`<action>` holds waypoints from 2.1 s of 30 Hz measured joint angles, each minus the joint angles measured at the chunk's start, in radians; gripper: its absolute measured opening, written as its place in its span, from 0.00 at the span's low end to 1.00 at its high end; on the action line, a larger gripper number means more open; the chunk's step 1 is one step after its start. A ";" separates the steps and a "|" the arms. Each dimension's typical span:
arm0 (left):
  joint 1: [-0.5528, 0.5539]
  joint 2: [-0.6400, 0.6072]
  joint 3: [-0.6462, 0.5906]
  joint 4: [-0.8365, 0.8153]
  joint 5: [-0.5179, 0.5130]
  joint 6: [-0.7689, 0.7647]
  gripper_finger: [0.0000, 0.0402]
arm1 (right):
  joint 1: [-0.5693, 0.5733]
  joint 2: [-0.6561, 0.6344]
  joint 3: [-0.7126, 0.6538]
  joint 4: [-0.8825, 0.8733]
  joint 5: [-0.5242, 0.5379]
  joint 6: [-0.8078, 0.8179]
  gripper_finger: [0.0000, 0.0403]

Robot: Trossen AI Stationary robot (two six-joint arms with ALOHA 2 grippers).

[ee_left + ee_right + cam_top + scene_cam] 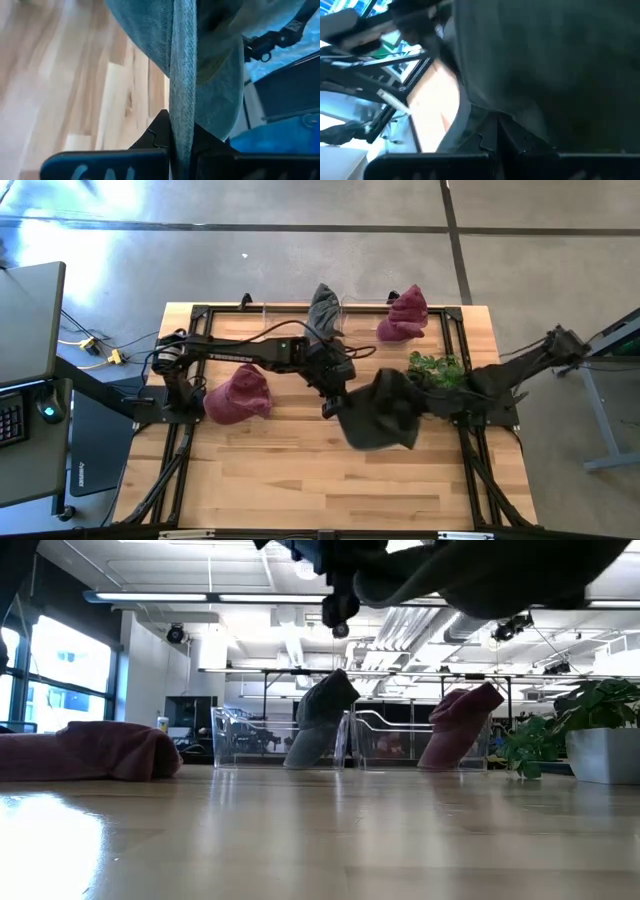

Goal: Pick & Place hat
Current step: Put the gray cap into the left transparent bin

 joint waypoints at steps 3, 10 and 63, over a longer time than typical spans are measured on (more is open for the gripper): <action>0.000 -0.020 -0.005 -0.018 0.017 -0.017 0.00 | -0.078 0.078 0.000 0.022 -0.046 -0.005 0.00; 0.000 -0.061 -0.003 -0.061 -0.003 -0.050 0.00 | -0.155 0.195 0.013 -0.022 -0.081 0.082 0.00; -0.059 -0.092 -0.003 -0.137 0.047 -0.016 0.00 | -0.082 0.295 0.307 -0.537 -0.252 0.021 0.01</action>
